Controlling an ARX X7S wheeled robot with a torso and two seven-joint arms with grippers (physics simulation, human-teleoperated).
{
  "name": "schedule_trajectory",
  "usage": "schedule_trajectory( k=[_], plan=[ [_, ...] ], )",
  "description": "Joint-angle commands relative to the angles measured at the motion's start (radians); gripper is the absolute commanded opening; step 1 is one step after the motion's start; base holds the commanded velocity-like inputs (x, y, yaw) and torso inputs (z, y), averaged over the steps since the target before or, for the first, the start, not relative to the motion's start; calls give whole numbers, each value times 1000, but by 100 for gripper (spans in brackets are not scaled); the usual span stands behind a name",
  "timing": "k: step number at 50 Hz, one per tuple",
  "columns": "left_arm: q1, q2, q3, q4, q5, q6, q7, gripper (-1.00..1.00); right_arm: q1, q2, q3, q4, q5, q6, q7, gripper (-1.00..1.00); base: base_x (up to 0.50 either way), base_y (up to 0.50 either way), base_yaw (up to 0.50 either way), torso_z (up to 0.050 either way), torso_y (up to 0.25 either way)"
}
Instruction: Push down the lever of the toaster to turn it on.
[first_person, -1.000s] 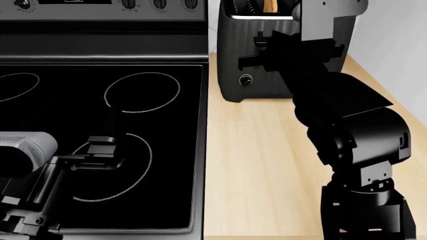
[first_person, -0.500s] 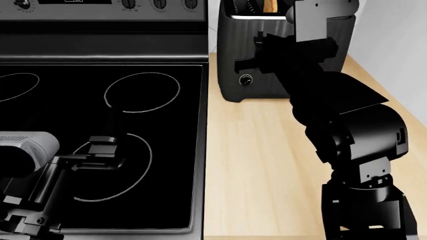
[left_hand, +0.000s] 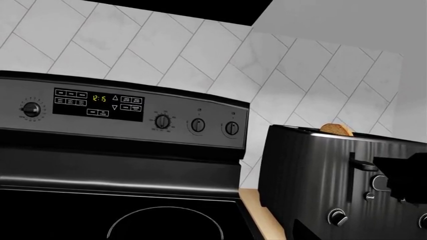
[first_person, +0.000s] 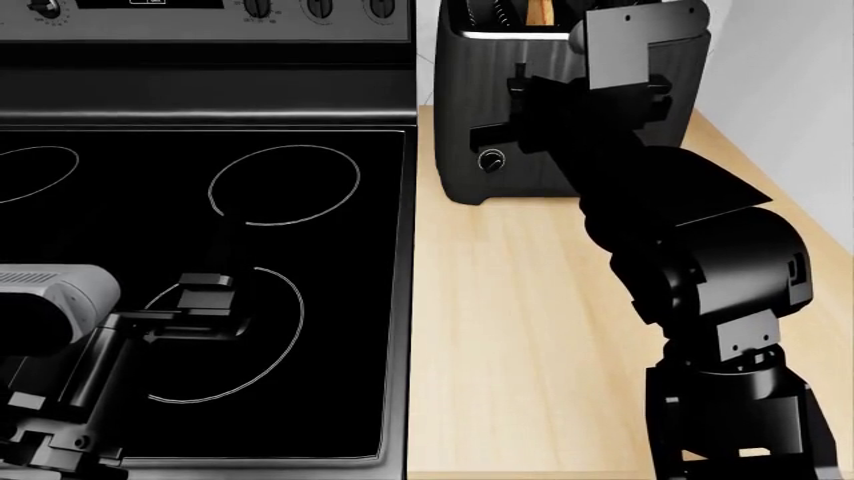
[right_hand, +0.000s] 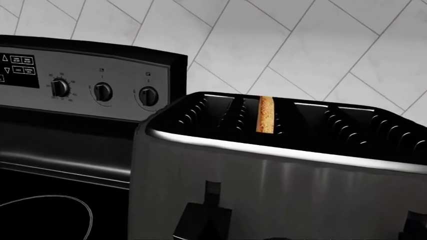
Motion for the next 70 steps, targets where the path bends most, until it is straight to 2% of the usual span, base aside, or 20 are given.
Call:
schedule_trajectory(
  k=[1, 70],
  plan=[
    [2, -1, 5, -7, 7, 9, 7, 100, -13, 3, -17, 21, 19, 9, -11, -100, 0, 0, 0, 0, 0],
    [-1, -14, 32, -15, 10, 31, -8, 100, -71, 32, -85, 51, 92, 73, -53, -100, 0, 0, 0, 0, 0]
  ],
)
